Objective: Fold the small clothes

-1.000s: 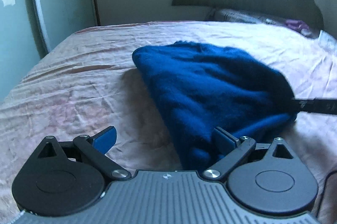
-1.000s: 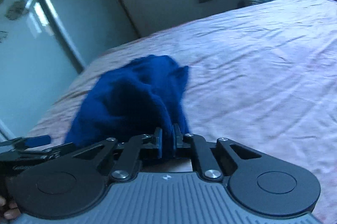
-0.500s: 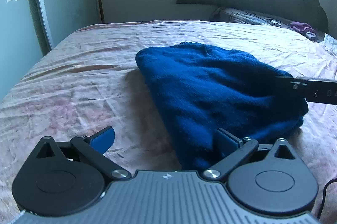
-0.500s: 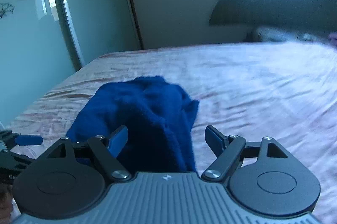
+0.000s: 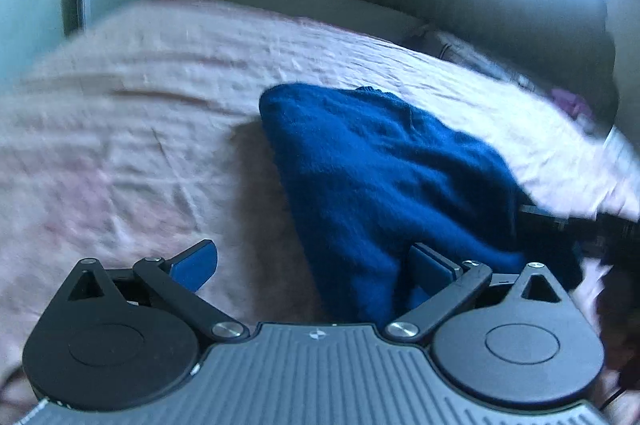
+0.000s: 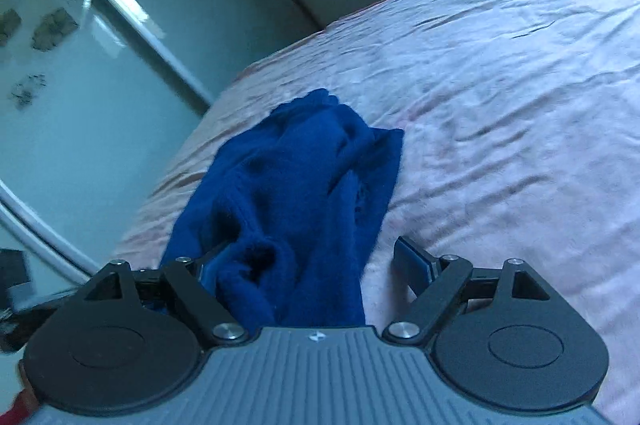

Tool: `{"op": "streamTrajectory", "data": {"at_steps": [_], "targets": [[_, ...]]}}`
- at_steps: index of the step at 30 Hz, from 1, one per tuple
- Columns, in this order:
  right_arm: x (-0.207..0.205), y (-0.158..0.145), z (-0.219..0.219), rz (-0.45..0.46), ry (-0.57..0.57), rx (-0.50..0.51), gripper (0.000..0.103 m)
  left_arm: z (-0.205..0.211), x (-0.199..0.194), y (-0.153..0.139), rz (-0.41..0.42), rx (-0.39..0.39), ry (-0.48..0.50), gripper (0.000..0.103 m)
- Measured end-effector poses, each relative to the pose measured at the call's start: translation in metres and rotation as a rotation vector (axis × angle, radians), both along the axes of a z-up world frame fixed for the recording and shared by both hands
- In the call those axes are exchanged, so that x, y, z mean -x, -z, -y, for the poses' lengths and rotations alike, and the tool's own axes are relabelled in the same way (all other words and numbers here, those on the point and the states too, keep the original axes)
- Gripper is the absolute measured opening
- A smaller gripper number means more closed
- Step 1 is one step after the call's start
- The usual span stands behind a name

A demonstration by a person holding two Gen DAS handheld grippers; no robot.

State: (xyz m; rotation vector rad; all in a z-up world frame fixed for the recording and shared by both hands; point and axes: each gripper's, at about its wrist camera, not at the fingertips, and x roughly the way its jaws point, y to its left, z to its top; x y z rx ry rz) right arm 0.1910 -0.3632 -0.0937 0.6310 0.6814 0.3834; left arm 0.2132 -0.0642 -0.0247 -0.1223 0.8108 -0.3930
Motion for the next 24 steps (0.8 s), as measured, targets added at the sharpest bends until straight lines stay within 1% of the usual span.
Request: {"op": "streamTrajectory", "data": {"at_steps": [2,3,4,6,9,13,14,17,19,21,22,23,24], "targets": [[-0.004,0.0,0.001,0.005,-0.03,-0.011,0.086,-0.006,-0.013,0.007,-0.073,0.103,-0.017,0.102],[-0.006,-0.001,-0.001,0.009,-0.05,-0.012,0.086,-0.009,-0.018,0.01,-0.087,0.148,-0.035,0.102],[-0.009,-0.001,-0.003,0.013,-0.068,-0.015,0.086,-0.01,-0.02,0.01,-0.078,0.176,-0.049,0.102],[-0.013,-0.001,-0.01,0.018,-0.103,-0.025,0.086,-0.011,-0.027,0.012,-0.086,0.226,-0.048,0.102],[-0.021,0.0,-0.018,0.028,-0.117,-0.027,0.086,-0.008,-0.034,0.015,-0.086,0.276,-0.041,0.102],[-0.024,0.003,-0.018,0.026,-0.106,-0.088,0.086,0.0,-0.033,0.014,-0.062,0.238,-0.03,0.1],[-0.022,0.005,-0.015,0.029,-0.107,-0.119,0.086,0.0,-0.032,0.014,-0.058,0.234,-0.027,0.1],[-0.017,0.013,0.0,0.02,-0.089,-0.238,0.088,-0.005,-0.03,0.016,-0.049,0.253,-0.028,0.099],[-0.017,0.013,0.005,0.007,-0.095,-0.276,0.092,-0.007,-0.028,0.016,-0.048,0.261,-0.029,0.098],[-0.018,0.01,0.002,-0.011,-0.115,-0.27,0.096,-0.005,-0.025,0.015,-0.041,0.252,-0.025,0.091],[-0.018,0.008,-0.002,-0.011,-0.126,-0.24,0.096,-0.003,-0.025,0.015,-0.035,0.238,-0.019,0.089],[-0.019,0.005,-0.011,-0.015,-0.136,-0.174,0.096,0.0,-0.024,0.015,-0.027,0.219,-0.01,0.08],[-0.018,0.001,-0.019,-0.007,-0.142,-0.109,0.096,0.003,-0.024,0.015,-0.023,0.202,0.002,0.065]]}}
